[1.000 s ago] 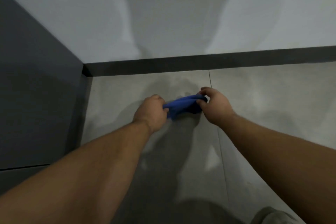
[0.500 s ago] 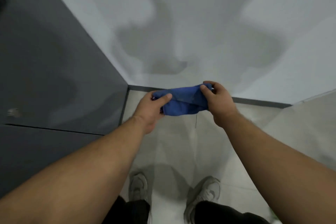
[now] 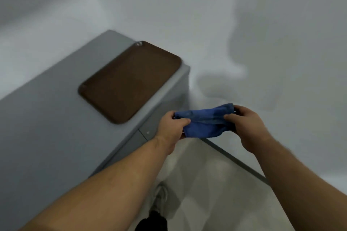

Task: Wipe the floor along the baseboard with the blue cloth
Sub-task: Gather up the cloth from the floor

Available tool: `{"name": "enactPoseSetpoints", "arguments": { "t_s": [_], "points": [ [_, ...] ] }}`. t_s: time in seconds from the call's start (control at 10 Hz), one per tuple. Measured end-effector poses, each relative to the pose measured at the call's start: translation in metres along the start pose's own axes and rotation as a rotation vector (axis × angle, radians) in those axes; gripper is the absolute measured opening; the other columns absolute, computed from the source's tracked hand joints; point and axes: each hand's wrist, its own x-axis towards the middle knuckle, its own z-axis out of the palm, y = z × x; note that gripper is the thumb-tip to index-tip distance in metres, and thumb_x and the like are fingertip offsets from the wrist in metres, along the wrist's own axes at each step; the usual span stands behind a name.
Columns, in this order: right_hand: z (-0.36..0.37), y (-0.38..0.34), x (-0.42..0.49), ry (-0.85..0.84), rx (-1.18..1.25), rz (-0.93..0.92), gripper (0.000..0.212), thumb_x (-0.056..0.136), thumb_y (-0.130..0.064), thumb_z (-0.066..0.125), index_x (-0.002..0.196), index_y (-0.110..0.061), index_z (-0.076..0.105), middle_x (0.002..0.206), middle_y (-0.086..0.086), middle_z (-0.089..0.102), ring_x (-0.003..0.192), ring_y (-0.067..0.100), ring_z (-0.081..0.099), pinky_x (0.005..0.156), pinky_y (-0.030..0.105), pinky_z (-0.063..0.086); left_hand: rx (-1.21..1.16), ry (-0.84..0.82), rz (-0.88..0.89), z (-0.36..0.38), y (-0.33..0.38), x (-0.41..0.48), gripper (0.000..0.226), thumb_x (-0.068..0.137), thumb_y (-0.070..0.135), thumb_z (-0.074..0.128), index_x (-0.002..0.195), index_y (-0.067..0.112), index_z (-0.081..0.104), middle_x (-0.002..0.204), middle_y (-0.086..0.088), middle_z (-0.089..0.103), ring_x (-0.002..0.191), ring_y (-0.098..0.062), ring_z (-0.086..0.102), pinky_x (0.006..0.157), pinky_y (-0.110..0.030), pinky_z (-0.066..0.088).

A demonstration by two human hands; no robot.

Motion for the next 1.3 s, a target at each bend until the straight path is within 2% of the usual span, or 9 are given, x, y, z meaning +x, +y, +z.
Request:
{"name": "enactPoseSetpoints", "arguments": {
  "t_s": [0.2,0.4,0.5,0.7,0.9,1.0,1.1,1.2,1.3],
  "points": [
    [0.121,-0.087,0.042,-0.048,-0.156,-0.139,0.050,0.088,0.001,0.064,0.135,-0.017,0.061,0.115,0.008,0.072,0.102,0.028,0.072,0.094,0.045,0.060,0.031,0.200,0.154,-0.106,0.070,0.018,0.011,0.091,0.013,0.069,0.101,0.015,0.066,0.105,-0.017,0.072,0.100,-0.037,0.072,0.081,-0.055,0.063],
    [0.230,-0.118,0.102,-0.051,-0.409,-0.185,0.045,0.090,-0.004,0.066,0.132,-0.021,0.063,0.117,0.002,0.069,0.103,0.021,0.067,0.075,0.026,0.057,-0.090,0.246,-0.038,-0.178,0.086,0.069,0.019,0.092,0.015,0.070,0.109,0.019,0.062,0.115,-0.009,0.066,0.101,-0.028,0.070,0.076,-0.045,0.066],
    [0.254,-0.115,0.136,-0.037,-0.561,-0.183,0.039,0.093,-0.005,0.065,0.129,-0.022,0.063,0.118,0.002,0.069,0.101,0.018,0.065,0.079,0.027,0.055,-0.057,0.250,-0.100,-0.186,0.081,0.094,0.020,0.093,0.016,0.070,0.109,0.021,0.060,0.116,-0.006,0.062,0.101,-0.026,0.068,0.077,-0.043,0.066],
    [0.250,-0.101,0.181,0.048,-0.902,-0.259,0.040,0.093,-0.012,0.070,0.131,-0.022,0.061,0.122,0.001,0.065,0.111,0.023,0.065,0.092,0.032,0.053,0.459,0.258,0.006,-0.177,0.071,0.126,0.016,0.092,0.029,0.071,0.103,0.029,0.059,0.100,0.004,0.064,0.085,-0.013,0.065,0.069,-0.033,0.059],
    [0.236,-0.087,0.185,0.074,-1.294,-0.318,0.025,0.096,-0.041,0.065,0.120,-0.033,0.071,0.125,0.004,0.056,0.110,0.029,0.058,0.091,0.040,0.054,0.897,0.337,0.181,-0.172,0.061,0.126,0.030,0.091,0.040,0.071,0.114,0.028,0.057,0.113,0.004,0.052,0.083,-0.009,0.054,0.064,-0.027,0.047],
    [0.228,-0.089,0.176,-0.012,-1.250,-0.279,0.036,0.099,-0.047,0.059,0.132,-0.034,0.066,0.133,0.004,0.055,0.116,0.028,0.059,0.099,0.043,0.052,1.036,0.278,0.415,-0.173,0.055,0.118,0.043,0.093,0.031,0.067,0.134,0.025,0.057,0.135,0.000,0.050,0.114,-0.020,0.053,0.090,-0.036,0.054],
    [0.213,-0.094,0.153,-0.151,-1.139,-0.305,0.032,0.098,-0.040,0.061,0.128,-0.029,0.067,0.128,0.005,0.066,0.112,0.028,0.063,0.100,0.043,0.052,1.254,0.156,0.546,-0.177,0.055,0.108,0.054,0.093,0.036,0.060,0.146,0.026,0.052,0.150,-0.002,0.048,0.132,-0.024,0.046,0.107,-0.041,0.047],
    [0.178,-0.107,0.129,-0.096,-1.050,-0.335,0.030,0.101,-0.033,0.058,0.126,-0.023,0.070,0.122,0.006,0.073,0.112,0.029,0.066,0.099,0.037,0.051,1.391,0.089,0.524,-0.172,0.066,0.099,0.044,0.097,0.045,0.053,0.137,0.028,0.062,0.148,-0.001,0.053,0.133,-0.023,0.048,0.110,-0.043,0.043],
    [0.135,-0.128,0.100,-0.021,-0.961,-0.322,0.033,0.105,-0.033,0.050,0.130,-0.024,0.069,0.123,0.004,0.072,0.113,0.027,0.065,0.096,0.034,0.050,1.481,0.142,0.557,-0.160,0.089,0.086,0.036,0.101,0.047,0.047,0.111,0.027,0.076,0.124,0.004,0.066,0.117,-0.018,0.056,0.101,-0.039,0.047]
  ]
}}
